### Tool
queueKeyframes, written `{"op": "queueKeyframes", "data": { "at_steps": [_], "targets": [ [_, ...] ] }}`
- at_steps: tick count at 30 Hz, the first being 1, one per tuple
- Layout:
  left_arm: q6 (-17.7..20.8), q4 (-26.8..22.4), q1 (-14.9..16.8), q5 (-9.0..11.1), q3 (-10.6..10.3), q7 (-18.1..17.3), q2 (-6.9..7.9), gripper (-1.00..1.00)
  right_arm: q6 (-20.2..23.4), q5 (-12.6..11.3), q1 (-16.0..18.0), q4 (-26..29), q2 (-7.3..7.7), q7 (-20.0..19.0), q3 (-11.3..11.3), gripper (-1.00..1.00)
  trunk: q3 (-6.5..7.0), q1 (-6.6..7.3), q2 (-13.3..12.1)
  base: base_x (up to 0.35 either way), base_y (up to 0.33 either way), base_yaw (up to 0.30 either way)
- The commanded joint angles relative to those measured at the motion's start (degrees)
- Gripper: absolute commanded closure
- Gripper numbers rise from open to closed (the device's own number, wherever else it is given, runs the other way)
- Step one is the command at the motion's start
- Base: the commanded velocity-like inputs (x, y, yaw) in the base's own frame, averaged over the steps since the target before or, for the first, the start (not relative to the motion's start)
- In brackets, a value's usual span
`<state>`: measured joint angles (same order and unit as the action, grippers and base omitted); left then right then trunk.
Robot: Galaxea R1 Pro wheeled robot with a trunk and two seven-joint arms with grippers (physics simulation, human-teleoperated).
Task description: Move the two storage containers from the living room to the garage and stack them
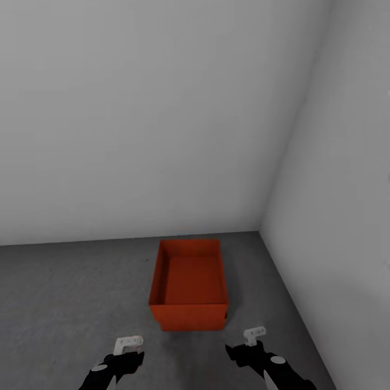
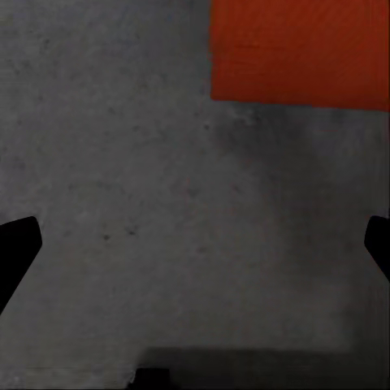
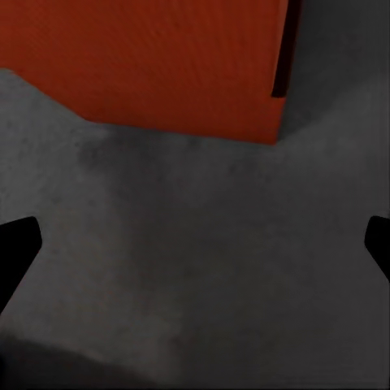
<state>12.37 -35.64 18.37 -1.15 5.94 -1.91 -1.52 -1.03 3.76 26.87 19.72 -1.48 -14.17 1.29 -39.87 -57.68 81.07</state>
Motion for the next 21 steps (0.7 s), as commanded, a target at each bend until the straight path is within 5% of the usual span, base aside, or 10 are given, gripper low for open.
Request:
{"op": "queueKeyframes", "data": {
  "at_steps": [1,8,14,21],
  "targets": [
    [-1.2,2.6,0.0,-0.1,1.3,-0.2,0.42,-1.00,-0.1,0.4,0.0,-0.4,0.05,0.0,0.0,-1.00,0.14,0.27,-0.4,-0.336,0.000,0.000],
    [-14.2,16.7,0.0,-0.1,5.3,-0.2,2.94,-1.00,-0.8,0.5,0.0,-5.9,1.10,0.3,0.0,-1.00,1.40,1.80,-3.2,-0.310,0.000,0.000],
    [-20.7,25.4,0.0,0.0,6.0,-0.3,5.95,-1.00,-1.9,0.6,0.0,-11.6,1.90,1.8,0.0,-1.00,2.48,3.12,-5.6,-0.281,0.000,0.000],
    [-27.3,33.4,0.0,0.1,6.4,-0.6,8.74,-1.00,-4.7,0.8,0.0,-20.3,2.08,8.7,0.3,-1.00,3.73,4.66,-8.4,-0.329,0.000,0.000]
  ]
}}
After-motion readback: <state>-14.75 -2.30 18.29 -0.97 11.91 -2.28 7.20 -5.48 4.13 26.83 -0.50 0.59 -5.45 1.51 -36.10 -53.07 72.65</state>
